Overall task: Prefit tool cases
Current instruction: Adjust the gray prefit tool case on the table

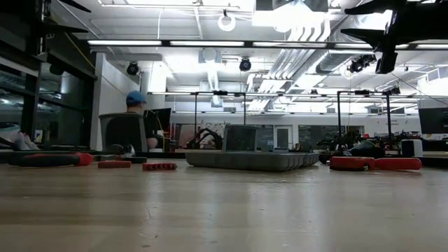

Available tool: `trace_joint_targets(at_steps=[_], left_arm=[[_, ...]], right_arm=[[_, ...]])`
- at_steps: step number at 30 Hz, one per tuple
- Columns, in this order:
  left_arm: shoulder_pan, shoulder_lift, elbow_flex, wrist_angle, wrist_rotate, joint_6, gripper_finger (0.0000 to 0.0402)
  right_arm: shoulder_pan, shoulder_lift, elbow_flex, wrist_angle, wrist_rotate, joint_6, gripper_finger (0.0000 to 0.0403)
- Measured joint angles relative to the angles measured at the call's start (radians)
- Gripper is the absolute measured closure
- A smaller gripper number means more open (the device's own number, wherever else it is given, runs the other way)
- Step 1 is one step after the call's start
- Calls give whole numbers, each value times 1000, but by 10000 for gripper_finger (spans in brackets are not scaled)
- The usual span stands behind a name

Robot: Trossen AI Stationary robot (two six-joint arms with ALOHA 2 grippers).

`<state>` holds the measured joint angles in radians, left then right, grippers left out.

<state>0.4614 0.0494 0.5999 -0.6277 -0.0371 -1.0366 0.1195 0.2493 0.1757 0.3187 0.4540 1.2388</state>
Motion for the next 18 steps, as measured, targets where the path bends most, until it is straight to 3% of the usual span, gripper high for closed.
trace_joint_targets(at_steps=[9, 13, 16, 18], left_arm=[[0, 0, 0, 0, 0, 1, 222], [0, 0, 0, -1, 0, 4, 222], [0, 0, 0, -1, -1, 53, 222], [2, 5, -11, 67, -117, 55, 222]], right_arm=[[3, 33, 37, -4, 10, -49, 254], [-21, 121, 169, -1, -1, -170, 254], [-41, 212, 301, -91, -36, -249, 254], [-56, 285, 399, -242, -83, -253, 254]])
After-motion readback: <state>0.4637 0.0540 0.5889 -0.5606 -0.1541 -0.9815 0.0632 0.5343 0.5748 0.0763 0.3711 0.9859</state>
